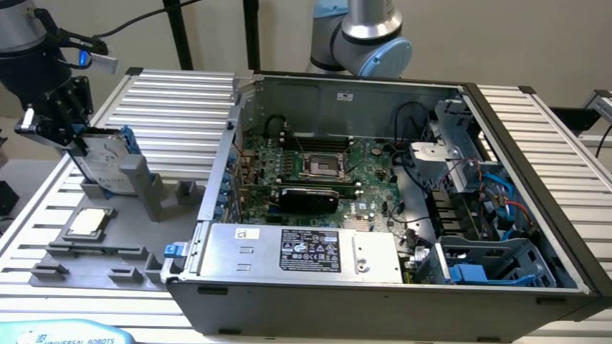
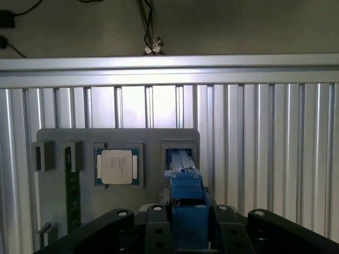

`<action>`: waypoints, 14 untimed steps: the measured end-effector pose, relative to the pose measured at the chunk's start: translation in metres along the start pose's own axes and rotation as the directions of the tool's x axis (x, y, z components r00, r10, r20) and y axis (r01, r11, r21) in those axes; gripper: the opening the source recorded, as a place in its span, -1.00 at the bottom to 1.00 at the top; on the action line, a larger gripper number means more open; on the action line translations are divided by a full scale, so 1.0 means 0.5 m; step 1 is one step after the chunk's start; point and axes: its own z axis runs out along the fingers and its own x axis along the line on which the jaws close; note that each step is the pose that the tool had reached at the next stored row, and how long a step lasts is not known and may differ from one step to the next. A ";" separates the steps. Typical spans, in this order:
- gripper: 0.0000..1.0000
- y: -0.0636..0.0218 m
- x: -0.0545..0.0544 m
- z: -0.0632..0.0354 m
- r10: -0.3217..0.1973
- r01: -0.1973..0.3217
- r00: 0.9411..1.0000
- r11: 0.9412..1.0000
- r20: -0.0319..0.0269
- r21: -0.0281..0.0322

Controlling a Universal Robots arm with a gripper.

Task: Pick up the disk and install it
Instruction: 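Pick up the disk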

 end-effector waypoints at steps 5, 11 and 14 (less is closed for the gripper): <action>-0.35 0.000 0.000 -0.013 0.000 0.000 1.000 1.000 0.000 0.000; -0.35 0.000 -0.001 -0.047 0.000 0.000 1.000 1.000 0.000 0.000; -0.35 0.000 -0.001 -0.073 0.000 0.000 1.000 1.000 0.001 0.000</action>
